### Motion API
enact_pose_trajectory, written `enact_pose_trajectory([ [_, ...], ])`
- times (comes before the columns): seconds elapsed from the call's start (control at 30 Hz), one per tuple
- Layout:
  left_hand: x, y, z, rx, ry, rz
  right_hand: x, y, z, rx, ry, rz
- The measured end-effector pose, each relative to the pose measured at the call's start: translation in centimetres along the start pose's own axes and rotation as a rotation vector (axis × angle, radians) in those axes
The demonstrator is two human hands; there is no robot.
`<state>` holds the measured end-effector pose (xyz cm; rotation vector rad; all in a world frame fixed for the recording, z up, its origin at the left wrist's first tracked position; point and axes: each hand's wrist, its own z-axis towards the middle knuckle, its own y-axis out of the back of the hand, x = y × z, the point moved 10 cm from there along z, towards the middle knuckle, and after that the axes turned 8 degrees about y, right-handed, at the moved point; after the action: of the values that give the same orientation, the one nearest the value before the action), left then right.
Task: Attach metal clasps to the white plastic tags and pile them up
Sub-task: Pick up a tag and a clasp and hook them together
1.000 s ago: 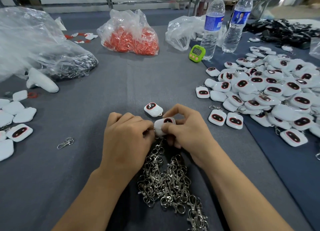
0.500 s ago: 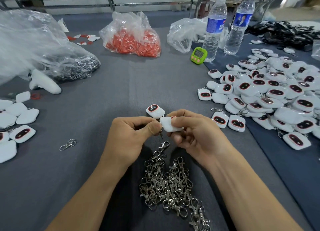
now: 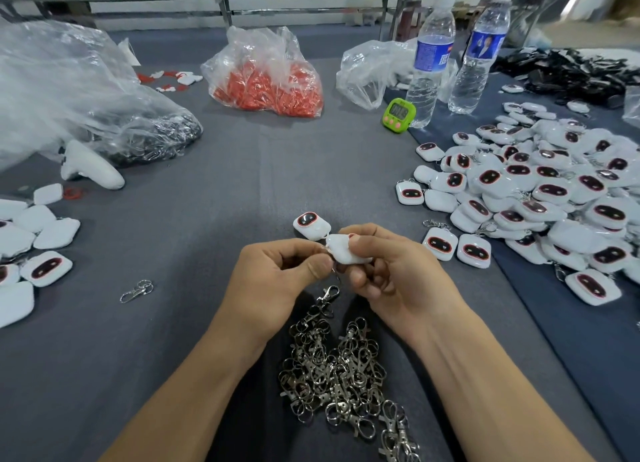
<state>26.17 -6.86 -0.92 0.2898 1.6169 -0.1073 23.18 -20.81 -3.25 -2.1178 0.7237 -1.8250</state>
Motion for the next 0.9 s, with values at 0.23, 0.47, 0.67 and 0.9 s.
enact_pose_trajectory([
  [0.23,-2.7,1.2,-1.4,-0.246,-0.266,0.396,0.6,0.2,-0.2,-0.030,0.089,-0.106],
  [0.47,-4.6,-0.7,-3.4,-0.360,-0.592,0.797,0.8,0.5,-0.6,-0.106,0.145,-0.121],
  [0.67,-1.0,-0.5,-0.8,-0.055,-0.106,0.079,0.3,0.3,-0.4,-0.075,0.027,0.019],
  [0.9,-3.2,0.0,-1.2,-0.085,-0.299,0.178,-0.4,0.1,-0.4,-0.082,-0.005,0.083],
])
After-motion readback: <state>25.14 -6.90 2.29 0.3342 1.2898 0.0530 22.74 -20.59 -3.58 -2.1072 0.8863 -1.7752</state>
